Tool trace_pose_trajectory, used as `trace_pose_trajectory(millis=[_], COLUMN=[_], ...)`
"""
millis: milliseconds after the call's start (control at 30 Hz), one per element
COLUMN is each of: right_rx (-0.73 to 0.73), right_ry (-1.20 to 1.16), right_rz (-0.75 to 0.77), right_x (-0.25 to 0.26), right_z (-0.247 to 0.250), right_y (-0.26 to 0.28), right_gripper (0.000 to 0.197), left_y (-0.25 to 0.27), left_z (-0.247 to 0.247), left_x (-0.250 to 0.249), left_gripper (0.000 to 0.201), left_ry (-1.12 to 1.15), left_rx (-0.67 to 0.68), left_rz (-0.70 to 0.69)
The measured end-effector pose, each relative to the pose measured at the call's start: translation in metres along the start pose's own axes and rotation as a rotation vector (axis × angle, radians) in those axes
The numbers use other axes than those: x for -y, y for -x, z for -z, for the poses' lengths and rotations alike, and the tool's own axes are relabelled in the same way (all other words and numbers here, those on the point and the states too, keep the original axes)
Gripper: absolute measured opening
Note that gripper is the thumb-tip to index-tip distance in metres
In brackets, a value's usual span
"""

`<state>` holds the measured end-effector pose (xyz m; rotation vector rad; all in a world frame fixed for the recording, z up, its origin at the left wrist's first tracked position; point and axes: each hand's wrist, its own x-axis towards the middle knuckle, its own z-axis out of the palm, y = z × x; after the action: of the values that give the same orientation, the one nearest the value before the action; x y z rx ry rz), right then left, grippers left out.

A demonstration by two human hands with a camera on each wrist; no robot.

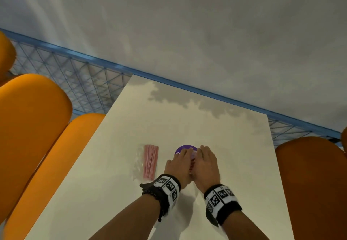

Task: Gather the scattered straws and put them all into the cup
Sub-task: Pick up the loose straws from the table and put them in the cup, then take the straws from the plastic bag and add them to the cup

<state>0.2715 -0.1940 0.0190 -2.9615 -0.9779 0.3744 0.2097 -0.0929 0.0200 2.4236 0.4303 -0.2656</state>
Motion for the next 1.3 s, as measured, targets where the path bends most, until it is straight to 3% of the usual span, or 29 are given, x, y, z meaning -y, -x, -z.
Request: trace_pose_trajectory(millis=[67,133,167,233,300,333,367,433,533,700,800,933,1033,1066,1200,1300], right_rx=[0.030,-0.007,-0.090,-0.320,-0.468,-0.467,-0.424,-0.321,-0.167,0.122,0.169,0.133,0.098,0.131,0.292,0.385], right_ry=[-0.005,-0.087,-0.132,-0.287,-0.453,-0.503,-0.546,-0.583,-0.581,-0.549,-0.587,-0.761,-1.002,-1.118,-1.879,-2.023], right_rz=[0.021,0.040,0.051,0.055,0.101,0.129,0.147,0.163,0.159,0.095,0.049,-0.060,-0.109,-0.146,-0.291,-0.391], right_x=[-0.002,-0.001,0.001,0.002,0.001,0.001,0.003,0.009,0.024,0.044,0.050,0.057,0.070,0.076,0.082,0.066], right_z=[0.000,0.016,0.026,0.043,0.054,0.055,0.053,0.037,0.002,-0.022,-0.023,-0.026,-0.011,0.002,0.039,0.055], right_y=[0.002,0.007,0.012,0.028,0.051,0.063,0.074,0.091,0.107,0.114,0.116,0.115,0.112,0.112,0.117,0.122], right_gripper=[0.087,0.074,0.060,0.054,0.027,0.017,0.015,0.014,0.011,0.018,0.020,0.020,0.014,0.009,0.054,0.071], left_y=[0.003,0.011,0.017,0.030,0.041,0.045,0.049,0.050,0.039,0.025,0.030,0.055,0.090,0.103,0.147,0.172], left_z=[-0.002,0.005,0.010,0.027,0.046,0.055,0.059,0.061,0.048,0.029,0.023,0.026,0.038,0.041,0.041,0.044], left_x=[0.003,0.008,0.016,0.042,0.084,0.107,0.128,0.155,0.158,0.128,0.118,0.107,0.071,0.056,0.006,-0.014], left_gripper=[0.096,0.096,0.088,0.053,0.013,0.009,0.017,0.040,0.060,0.040,0.022,0.030,0.032,0.032,0.007,0.051], left_ry=[0.026,0.086,0.141,0.265,0.359,0.390,0.395,0.325,0.182,0.118,0.187,0.459,0.511,0.521,0.258,0.133], left_rx=[0.000,-0.038,-0.088,-0.253,-0.430,-0.476,-0.471,-0.334,-0.146,-0.069,-0.107,-0.229,-0.308,-0.317,-0.225,-0.128], left_rz=[-0.017,-0.052,-0.053,0.003,0.183,0.320,0.469,0.651,0.687,0.671,0.569,0.419,0.210,0.116,-0.231,-0.330])
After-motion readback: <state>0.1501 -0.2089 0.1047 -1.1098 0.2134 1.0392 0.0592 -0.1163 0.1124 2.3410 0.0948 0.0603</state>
